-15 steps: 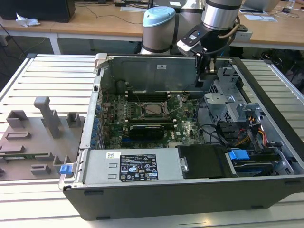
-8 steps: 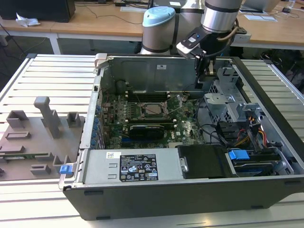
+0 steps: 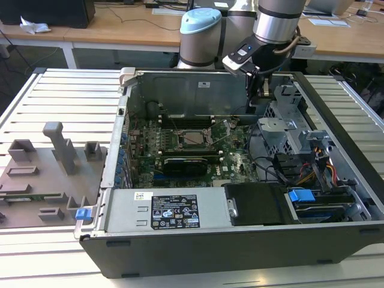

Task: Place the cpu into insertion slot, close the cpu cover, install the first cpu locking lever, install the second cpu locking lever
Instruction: 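Close the cpu cover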

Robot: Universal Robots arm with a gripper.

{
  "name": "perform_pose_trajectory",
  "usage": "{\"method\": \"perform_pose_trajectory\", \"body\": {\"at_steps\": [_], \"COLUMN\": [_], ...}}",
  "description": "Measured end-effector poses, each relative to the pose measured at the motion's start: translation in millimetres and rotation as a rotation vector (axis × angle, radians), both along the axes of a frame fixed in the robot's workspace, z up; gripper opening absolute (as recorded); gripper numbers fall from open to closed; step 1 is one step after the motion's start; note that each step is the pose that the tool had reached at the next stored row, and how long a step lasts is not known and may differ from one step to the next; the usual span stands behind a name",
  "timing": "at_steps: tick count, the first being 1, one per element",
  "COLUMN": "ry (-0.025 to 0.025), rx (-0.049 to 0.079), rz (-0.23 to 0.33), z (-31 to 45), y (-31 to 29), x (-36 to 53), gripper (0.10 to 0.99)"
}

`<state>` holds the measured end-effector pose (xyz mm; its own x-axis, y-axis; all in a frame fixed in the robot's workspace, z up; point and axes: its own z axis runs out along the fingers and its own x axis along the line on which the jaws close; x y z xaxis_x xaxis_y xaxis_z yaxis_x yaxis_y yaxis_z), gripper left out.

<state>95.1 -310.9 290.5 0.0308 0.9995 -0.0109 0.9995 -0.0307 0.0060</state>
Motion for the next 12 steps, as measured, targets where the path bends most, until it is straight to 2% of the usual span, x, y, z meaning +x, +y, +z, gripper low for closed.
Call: {"method": "perform_pose_trajectory", "body": {"at_steps": [9,12], "ry": [-0.0001,0.0], "rx": [0.0,0.0], "rz": [0.0,0.0], "z": [-4.5,-9.3], "y": [0.0,0.0], "x": [0.0,0.0], "gripper": [0.106,0.106]}}
